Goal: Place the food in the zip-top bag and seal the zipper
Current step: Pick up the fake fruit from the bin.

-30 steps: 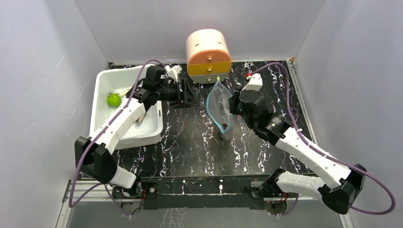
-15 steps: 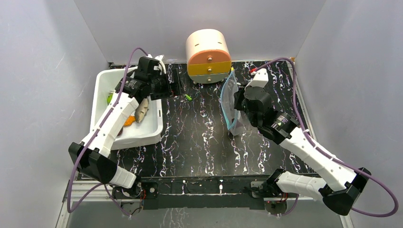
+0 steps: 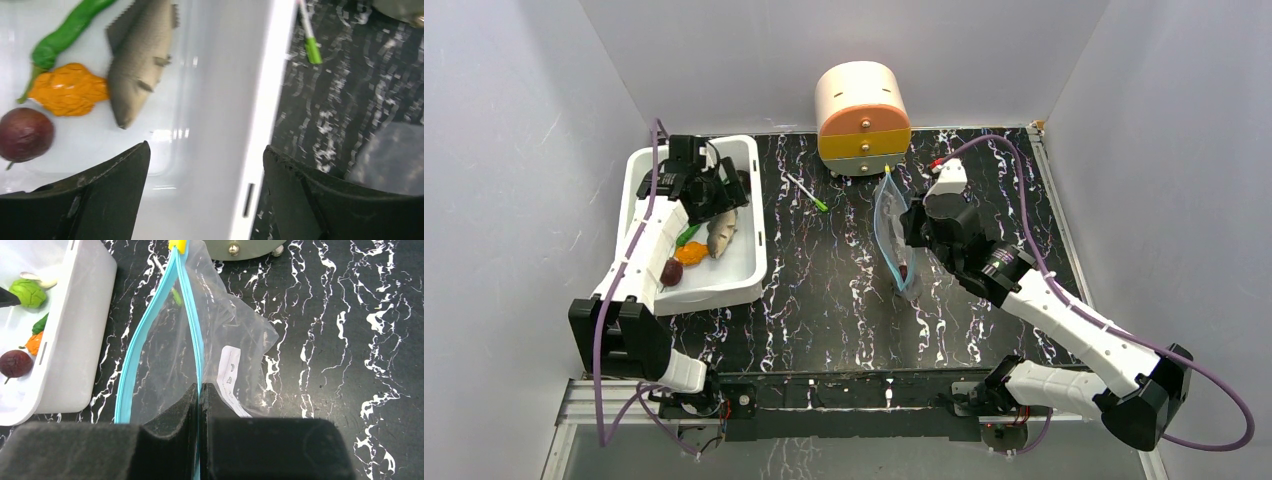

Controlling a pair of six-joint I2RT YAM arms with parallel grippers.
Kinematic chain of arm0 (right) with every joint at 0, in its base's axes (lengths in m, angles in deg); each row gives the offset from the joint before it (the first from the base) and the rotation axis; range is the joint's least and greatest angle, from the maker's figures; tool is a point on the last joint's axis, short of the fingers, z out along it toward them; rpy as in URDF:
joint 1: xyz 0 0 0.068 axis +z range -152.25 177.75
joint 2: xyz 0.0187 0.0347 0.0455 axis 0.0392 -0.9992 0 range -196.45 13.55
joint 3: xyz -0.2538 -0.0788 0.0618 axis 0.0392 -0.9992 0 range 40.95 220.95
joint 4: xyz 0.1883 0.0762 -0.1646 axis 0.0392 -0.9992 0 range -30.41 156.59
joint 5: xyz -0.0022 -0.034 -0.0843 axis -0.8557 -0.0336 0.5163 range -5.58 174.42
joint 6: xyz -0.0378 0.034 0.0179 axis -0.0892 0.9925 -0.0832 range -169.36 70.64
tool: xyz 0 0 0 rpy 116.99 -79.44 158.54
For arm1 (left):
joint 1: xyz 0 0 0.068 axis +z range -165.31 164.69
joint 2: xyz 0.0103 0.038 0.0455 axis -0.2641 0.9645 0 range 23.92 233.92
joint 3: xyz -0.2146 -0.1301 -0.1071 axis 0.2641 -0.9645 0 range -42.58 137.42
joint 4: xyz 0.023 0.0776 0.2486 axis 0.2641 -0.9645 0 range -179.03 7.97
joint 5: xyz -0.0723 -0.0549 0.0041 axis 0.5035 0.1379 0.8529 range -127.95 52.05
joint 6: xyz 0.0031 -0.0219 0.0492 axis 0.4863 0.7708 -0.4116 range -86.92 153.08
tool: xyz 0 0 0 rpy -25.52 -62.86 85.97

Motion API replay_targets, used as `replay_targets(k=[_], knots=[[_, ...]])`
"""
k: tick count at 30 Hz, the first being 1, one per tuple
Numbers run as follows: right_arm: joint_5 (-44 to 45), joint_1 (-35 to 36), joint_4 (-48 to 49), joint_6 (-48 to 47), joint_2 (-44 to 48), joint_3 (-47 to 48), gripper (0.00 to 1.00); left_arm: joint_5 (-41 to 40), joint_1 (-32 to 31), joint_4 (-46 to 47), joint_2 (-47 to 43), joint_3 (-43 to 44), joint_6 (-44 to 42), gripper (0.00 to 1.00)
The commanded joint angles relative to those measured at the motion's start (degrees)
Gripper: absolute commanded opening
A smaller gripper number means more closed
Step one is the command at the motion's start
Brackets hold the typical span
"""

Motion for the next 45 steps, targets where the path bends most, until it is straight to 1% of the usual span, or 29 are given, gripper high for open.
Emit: replay_targets(k=[1, 4, 6, 9, 11, 14, 18, 23, 28, 33, 38, 39, 43, 45], knots=[[-2.43, 0.03, 4.87, -0.43, 0.71, 1.16, 0.00, -11.81, 1.70, 4.49, -2.09, -3.63, -3.25, 0.83], [-3.90, 0.00, 5.70, -0.82, 0.82, 0.81, 0.00, -13.03, 2.31, 6.96, -1.14, -4.58, -4.42, 0.86], [-4.43, -0.02, 5.37, -0.85, 0.61, 0.92, 0.00, -10.09, 2.73, 8.47, 0.88, -4.10, -3.86, 0.86], [-4.43, -0.02, 5.45, -0.78, 0.60, 1.20, 0.00, -6.29, 3.94, 12.61, 3.57, -4.54, -1.09, 0.81], [-4.02, 0.06, 4.93, -0.78, 0.65, 1.69, 0.00, -4.28, 4.66, 16.50, 5.02, -5.19, -0.06, 0.79], [-3.67, 0.05, 4.23, -0.97, 0.93, 2.12, 0.00, -2.25, 5.35, 22.90, 7.26, -6.17, 0.69, 0.79], [-3.11, 0.05, 3.85, -1.00, 1.74, 2.22, 0.00, 1.04, 7.03, 27.59, 11.48, -5.27, 3.86, 0.81], [-3.15, 0.00, 3.14, -1.17, 1.29, 3.53, 0.00, 4.77, 8.90, 38.74, 15.54, -7.54, 6.57, 0.73], [-4.21, 0.07, 1.70, -1.24, -0.54, 5.67, 0.00, 6.60, 10.18, 43.42, 19.88, -6.65, 7.80, 0.70], [-3.80, 0.03, 1.10, -0.77, -0.96, 6.63, 0.00, 8.43, 10.81, 48.51, 23.60, -6.69, 6.10, 0.70], [-2.79, 0.01, -0.66, -0.69, -1.68, 8.00, 0.00, 12.68, 11.54, 53.30, 26.60, -6.34, 6.40, 0.70], [-2.71, 0.02, -0.84, -0.77, -1.84, 8.13, 0.00, 13.28, 11.54, 54.49, 27.00, -6.44, 6.27, 0.72], [-1.66, 0.05, -1.76, -0.53, -1.85, 8.58, 0.00, 14.16, 11.84, 53.66, 29.05, -4.15, 7.41, 0.73], [-1.39, 0.02, -1.66, -0.43, -1.70, 8.61, 0.00, 14.55, 11.89, 55.36, 29.75, -4.30, 8.14, 0.72]])
